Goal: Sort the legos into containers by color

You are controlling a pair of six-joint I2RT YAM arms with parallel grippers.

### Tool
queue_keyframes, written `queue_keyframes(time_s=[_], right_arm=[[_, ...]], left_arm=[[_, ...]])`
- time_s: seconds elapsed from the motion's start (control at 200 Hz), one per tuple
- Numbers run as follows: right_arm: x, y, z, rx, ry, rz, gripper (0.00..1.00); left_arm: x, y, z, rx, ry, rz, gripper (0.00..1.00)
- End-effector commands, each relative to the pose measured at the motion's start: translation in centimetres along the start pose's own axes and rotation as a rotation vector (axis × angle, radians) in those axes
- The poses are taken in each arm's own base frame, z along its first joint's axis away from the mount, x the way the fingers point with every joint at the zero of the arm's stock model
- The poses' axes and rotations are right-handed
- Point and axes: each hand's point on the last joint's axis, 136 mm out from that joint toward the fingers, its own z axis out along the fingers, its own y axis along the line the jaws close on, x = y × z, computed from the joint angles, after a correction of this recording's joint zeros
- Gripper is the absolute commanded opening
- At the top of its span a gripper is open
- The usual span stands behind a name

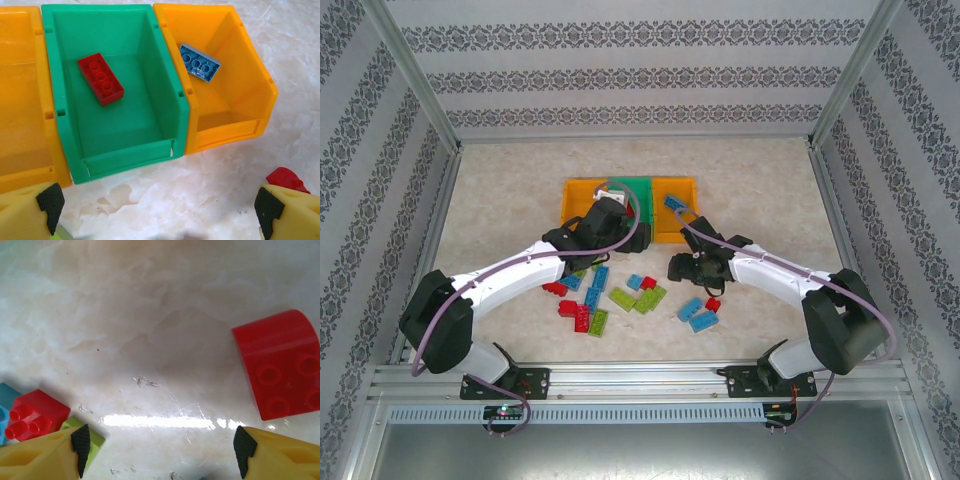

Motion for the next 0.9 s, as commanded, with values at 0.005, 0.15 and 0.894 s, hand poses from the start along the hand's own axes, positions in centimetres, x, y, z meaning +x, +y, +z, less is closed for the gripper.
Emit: queue_keyframes(time_s=[0.005, 0.15, 0.894], right_arm=[[-0.2, -2.8, -1.1, 0.137, -0.025, -0.052, 0.79], [-0.7, -5.0, -1.6, 0.226, -0.035, -0.083, 0.79], [-2.5, -5.8, 1.9, 0.3, 0.026, -0.206, 0.42]], left_arm=[[0.0, 1.5, -0.7, -0.044, -0.006, -0.022, 0.99], [0.0, 2.4, -1.5, -0.081, -0.024, -0.025, 0.99], [3.0, 10.4, -4.7, -0.31, -0.045, -0.083, 0.99]])
